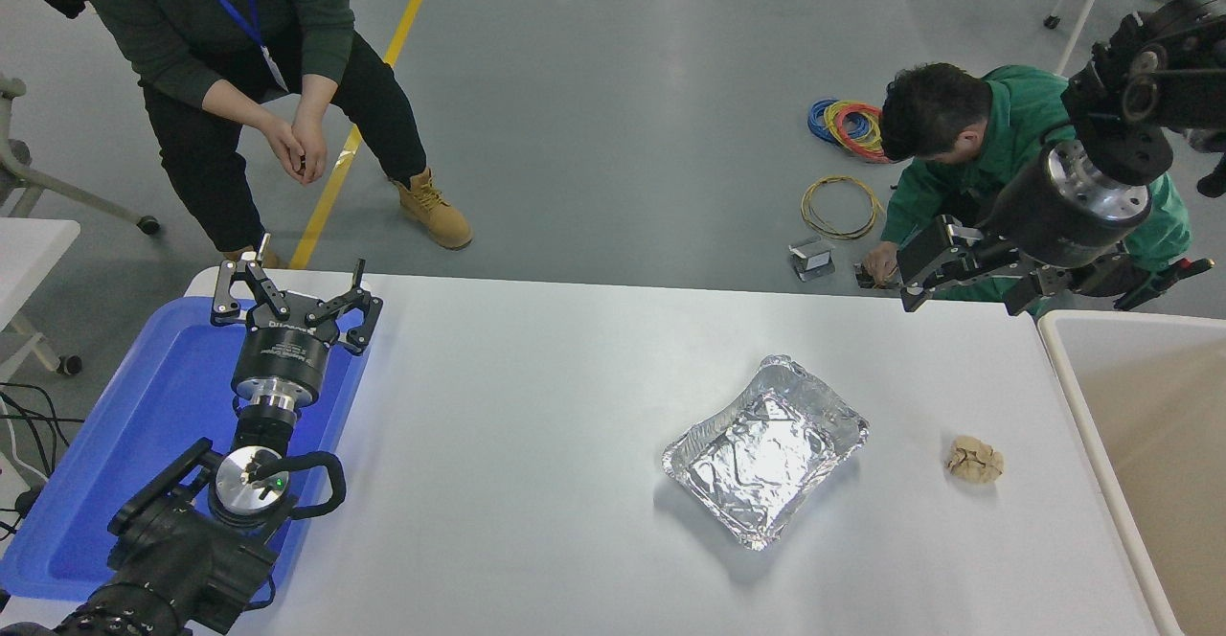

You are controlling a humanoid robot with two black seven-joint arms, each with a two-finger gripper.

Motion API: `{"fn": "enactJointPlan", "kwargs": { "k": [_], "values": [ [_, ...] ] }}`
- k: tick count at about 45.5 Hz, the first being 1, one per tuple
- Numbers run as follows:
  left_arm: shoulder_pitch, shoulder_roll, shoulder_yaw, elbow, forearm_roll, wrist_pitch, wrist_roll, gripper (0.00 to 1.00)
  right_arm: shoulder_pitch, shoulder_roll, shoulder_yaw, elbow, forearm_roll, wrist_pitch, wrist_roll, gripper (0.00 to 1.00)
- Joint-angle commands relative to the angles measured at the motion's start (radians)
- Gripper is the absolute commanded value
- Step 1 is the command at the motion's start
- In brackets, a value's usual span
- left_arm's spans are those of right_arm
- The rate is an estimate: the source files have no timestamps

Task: Pick up foil plate and place in dustbin

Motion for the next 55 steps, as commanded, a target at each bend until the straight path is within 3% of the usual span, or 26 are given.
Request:
{"fn": "enactJointPlan", "kwargs": {
  "k": [1, 35, 45, 55],
  "values": [
    [0.000, 0.000, -0.001, 0.000, 0.000, 0.000, 0.000, 1.00, -0.008, -0.002, -0.001, -0.016, 0.000, 0.000, 0.000, 1.00],
    [0.000, 0.000, 0.000, 0.000, 0.000, 0.000, 0.000, 1.00, -0.058, -0.042, -0.050, -0.016, 0.028, 0.000, 0.003, 1.00],
    [0.000, 0.000, 0.000, 0.000, 0.000, 0.000, 0.000, 1.00, -0.204, -0.062, -0.044, -0.018, 0.213, 0.000, 0.001, 1.00],
    [0.000, -0.001, 0.000, 0.000, 0.000, 0.000, 0.000, 1.00, -0.373, -0.037, 0.039, -0.018, 0.295, -0.257, 0.001, 1.00]
  ]
}}
